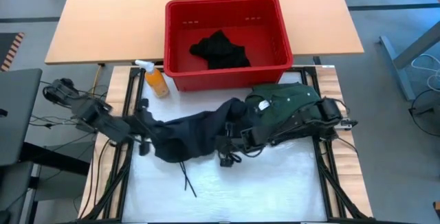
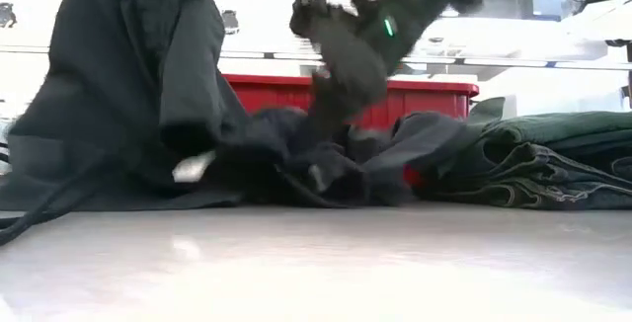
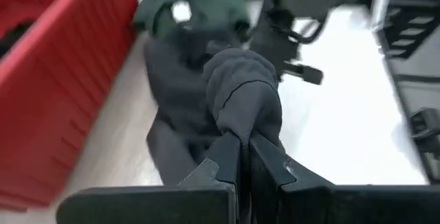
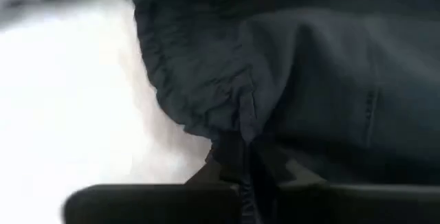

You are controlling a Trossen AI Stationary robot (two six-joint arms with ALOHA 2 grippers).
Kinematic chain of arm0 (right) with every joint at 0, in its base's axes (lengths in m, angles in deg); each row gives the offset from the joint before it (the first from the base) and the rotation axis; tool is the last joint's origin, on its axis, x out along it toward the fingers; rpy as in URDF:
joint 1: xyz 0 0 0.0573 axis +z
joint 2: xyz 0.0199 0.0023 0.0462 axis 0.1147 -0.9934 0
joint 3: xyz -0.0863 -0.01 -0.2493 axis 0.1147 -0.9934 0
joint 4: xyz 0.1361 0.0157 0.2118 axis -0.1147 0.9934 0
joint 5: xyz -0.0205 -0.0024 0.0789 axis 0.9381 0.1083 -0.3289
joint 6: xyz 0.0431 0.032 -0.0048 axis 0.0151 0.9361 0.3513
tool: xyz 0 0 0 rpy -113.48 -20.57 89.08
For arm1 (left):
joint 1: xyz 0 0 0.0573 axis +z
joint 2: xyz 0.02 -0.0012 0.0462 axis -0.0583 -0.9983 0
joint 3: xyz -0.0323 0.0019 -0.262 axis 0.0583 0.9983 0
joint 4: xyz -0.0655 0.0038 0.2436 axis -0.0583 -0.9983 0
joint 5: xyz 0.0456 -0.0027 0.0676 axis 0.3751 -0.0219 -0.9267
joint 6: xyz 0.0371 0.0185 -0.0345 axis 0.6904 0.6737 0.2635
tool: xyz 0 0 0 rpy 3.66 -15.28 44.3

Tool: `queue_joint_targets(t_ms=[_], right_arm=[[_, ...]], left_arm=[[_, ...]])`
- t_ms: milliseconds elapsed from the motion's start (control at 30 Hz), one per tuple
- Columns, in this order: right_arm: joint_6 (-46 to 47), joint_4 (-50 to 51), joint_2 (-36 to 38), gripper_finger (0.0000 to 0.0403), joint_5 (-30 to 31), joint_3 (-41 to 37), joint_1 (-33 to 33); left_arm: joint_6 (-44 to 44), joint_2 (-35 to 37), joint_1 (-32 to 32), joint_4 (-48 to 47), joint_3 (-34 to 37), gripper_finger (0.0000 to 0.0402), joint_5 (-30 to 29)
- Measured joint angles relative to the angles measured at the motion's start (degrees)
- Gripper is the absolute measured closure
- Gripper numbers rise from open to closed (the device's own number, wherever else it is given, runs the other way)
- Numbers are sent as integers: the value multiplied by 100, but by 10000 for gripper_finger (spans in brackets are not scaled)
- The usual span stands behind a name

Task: Fold Laundry from Bin
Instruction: Fold the dark blue shorts

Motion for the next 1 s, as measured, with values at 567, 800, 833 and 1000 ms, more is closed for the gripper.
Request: queue_joint_targets(t_ms=[567, 800, 833, 1000], right_arm=[[4502, 1284, 2224, 379, 1061, 2023, -4], [7677, 4367, 2844, 379, 3029, 1742, 1004], [8275, 4747, 2891, 379, 3122, 1601, 1101], [9305, 4586, 3169, 379, 3073, 780, 1154]], left_arm=[[1858, 2137, -305, 761, -4, 401, 1777], [2186, 2124, -303, 1102, 511, 401, 2217], [2182, 2125, -301, 1190, 729, 401, 2215], [1967, 2130, -301, 1825, 1813, 401, 2091]])
